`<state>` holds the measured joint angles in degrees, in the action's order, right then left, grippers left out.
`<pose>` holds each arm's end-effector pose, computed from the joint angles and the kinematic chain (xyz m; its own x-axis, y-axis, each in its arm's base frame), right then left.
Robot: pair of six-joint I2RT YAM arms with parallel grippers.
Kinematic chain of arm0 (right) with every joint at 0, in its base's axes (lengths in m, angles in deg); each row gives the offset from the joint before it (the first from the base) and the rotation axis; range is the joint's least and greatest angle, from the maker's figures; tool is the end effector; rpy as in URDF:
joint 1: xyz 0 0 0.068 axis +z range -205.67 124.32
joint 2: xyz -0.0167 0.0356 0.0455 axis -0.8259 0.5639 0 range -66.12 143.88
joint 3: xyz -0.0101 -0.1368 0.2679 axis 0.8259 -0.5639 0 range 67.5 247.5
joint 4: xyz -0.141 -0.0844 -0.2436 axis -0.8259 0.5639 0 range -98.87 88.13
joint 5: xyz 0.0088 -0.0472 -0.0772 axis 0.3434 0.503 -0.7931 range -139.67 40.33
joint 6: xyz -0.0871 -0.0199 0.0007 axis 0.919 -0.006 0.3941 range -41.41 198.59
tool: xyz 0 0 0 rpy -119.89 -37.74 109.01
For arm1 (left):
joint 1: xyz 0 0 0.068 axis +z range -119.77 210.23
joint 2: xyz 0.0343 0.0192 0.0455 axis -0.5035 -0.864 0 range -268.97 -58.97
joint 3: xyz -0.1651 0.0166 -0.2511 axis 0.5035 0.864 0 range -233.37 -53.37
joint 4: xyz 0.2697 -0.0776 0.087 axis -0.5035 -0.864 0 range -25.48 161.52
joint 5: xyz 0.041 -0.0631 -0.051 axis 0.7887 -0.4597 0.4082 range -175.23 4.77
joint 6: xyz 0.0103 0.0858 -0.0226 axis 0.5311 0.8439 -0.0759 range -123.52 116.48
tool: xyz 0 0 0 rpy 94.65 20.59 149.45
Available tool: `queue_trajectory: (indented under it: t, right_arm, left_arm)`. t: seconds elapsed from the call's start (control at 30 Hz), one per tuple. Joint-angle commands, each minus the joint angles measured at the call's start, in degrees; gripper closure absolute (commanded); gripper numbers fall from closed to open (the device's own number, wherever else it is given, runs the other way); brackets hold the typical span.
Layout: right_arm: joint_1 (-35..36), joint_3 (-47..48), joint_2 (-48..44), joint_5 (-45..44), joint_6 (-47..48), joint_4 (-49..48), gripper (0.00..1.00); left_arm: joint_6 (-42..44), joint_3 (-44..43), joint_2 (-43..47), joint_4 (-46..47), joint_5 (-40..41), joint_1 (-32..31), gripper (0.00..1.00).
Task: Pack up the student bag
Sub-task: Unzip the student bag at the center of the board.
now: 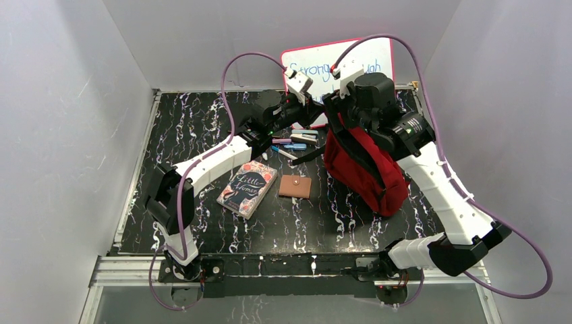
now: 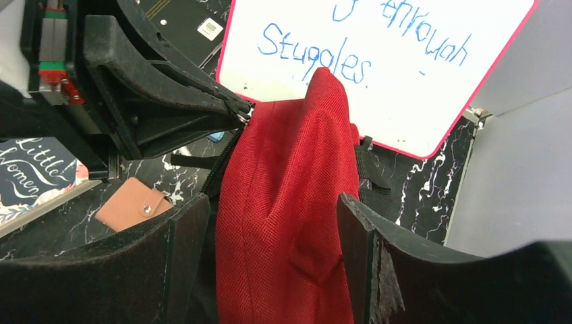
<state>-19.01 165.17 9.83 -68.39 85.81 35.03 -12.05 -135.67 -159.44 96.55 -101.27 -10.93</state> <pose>0.2755 0.1732 0.5005 -0.2591 -0.3413 -0.9035 -0.3626 0.9014 -0.2365 0.3669 -0.3501 0.3896 -0.0354 -0.1585 -0.9867 0.8432 0.5253 -0.1146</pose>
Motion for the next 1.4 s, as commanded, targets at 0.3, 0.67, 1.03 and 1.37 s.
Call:
queue_trajectory:
  t: [0.3, 0.67, 1.03, 1.37]
  right_arm:
    - [0.0, -3.8, -0.4, -5.5, 4.9, -1.1, 0.21]
    - [0.0, -10.6, -5.9, -8.2, 7.4, -10.9, 0.87]
    - [0.0, -30.3, -23.6, -0.9, 16.4, -37.3, 1.00]
    - [0.0, -32.4, -27.4, 1.4, 16.9, -40.7, 1.00]
  left_arm:
    - [0.3, -2.3, -0.1, 1.0, -0.5, -0.5, 1.00]
    - [-1.0, -2.7, 0.2, -0.7, 1.2, -0.5, 1.00]
    - [-2.7, -7.6, -0.7, -14.9, 4.4, 1.3, 1.00]
    - [-6.6, -6.4, -1.9, -21.4, 4.1, 4.2, 1.00]
